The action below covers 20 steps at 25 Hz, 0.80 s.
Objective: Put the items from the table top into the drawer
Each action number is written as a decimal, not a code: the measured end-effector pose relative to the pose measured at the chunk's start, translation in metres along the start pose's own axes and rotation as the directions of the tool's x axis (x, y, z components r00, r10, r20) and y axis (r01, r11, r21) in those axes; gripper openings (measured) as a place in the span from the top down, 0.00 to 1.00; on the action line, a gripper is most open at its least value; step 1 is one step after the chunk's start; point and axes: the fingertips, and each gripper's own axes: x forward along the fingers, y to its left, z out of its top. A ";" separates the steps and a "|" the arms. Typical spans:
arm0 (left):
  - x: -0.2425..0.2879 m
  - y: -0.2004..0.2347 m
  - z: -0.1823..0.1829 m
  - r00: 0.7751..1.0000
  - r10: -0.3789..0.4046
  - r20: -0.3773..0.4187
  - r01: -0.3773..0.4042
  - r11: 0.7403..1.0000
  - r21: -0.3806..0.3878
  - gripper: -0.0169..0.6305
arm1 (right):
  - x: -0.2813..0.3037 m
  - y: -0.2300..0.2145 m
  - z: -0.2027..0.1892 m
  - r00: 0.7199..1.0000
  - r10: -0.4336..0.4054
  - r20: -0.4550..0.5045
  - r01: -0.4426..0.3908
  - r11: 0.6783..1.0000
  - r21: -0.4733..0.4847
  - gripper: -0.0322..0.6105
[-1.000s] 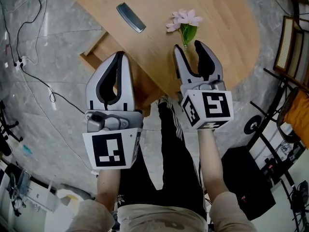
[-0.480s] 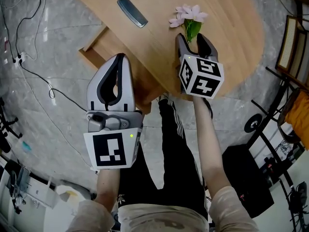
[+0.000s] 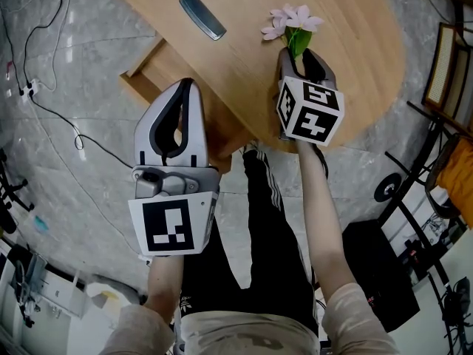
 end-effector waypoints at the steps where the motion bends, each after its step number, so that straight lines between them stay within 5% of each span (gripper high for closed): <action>1: 0.000 0.000 0.000 1.000 0.001 0.002 -0.001 1.000 0.000 0.96 | 0.000 -0.001 0.000 1.000 -0.003 0.001 0.003 1.000 0.000 0.71; 6: -0.002 0.001 -0.001 1.000 0.005 -0.004 -0.004 1.000 0.006 0.96 | -0.001 -0.008 0.001 1.000 -0.030 -0.002 0.030 1.000 0.005 0.85; 11: -0.005 0.004 -0.003 1.000 0.014 -0.008 -0.014 1.000 0.006 0.96 | -0.005 -0.004 0.005 1.000 0.006 0.010 -0.007 0.998 0.065 0.88; 20: -0.018 0.012 0.011 0.999 0.037 0.010 -0.038 0.999 0.014 0.96 | -0.113 0.049 0.070 0.955 0.076 0.286 -0.084 0.996 0.016 0.88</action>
